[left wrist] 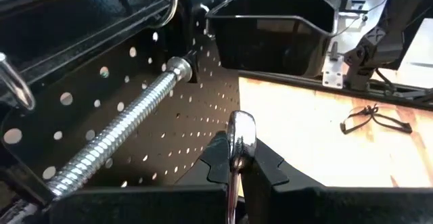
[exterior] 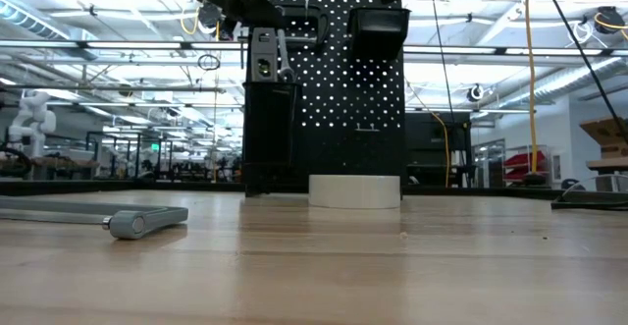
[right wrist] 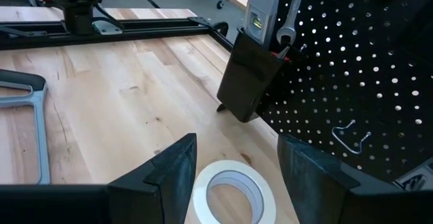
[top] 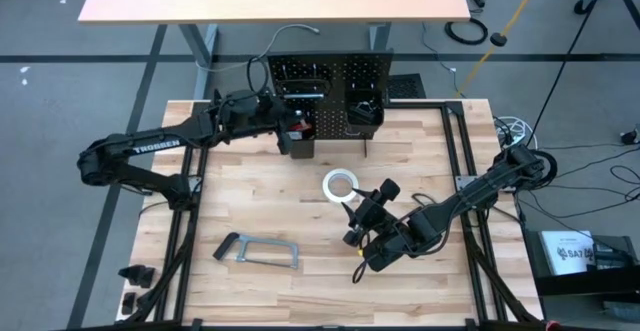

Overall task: Hang tools onto peg board
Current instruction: Put the silver wrench into the left black tool bin, then hang the white tape on the black peg board

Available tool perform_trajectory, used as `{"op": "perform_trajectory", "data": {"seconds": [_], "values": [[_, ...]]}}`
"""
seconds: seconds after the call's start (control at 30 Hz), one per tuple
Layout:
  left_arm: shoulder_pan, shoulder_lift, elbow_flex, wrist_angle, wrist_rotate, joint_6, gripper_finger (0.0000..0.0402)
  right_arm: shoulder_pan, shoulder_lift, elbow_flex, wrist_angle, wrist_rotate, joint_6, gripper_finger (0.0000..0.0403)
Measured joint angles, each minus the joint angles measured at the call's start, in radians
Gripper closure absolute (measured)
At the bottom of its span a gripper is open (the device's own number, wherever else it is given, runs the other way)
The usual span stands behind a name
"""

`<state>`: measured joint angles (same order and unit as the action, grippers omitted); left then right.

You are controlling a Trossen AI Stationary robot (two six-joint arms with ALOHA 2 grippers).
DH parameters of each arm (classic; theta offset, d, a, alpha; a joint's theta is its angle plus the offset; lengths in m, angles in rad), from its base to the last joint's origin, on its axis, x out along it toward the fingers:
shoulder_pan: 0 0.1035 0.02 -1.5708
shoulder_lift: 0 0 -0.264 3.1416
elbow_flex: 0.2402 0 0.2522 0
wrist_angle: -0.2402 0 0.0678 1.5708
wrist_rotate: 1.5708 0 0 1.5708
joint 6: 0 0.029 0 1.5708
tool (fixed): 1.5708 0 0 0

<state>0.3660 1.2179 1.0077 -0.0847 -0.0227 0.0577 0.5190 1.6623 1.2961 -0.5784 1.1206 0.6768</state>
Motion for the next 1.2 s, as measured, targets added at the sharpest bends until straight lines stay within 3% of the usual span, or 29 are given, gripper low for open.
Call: {"op": "perform_trajectory", "data": {"seconds": [0.67, 1.0, 1.2], "values": [[-0.001, 0.000, 0.000, -0.020, -0.034, 0.000, 0.0381, 0.000, 0.000, 0.000, 0.000, 0.000, -0.004, 0.0204], [-0.001, -0.001, 0.000, -0.020, -0.039, -0.001, 0.0308, 0.000, 0.000, 0.000, 0.000, 0.000, -0.004, 0.0204], [-0.001, -0.001, 0.000, -0.021, -0.039, -0.004, 0.0291, 0.000, 0.000, 0.000, 0.001, 0.000, -0.004, 0.0204]]}}
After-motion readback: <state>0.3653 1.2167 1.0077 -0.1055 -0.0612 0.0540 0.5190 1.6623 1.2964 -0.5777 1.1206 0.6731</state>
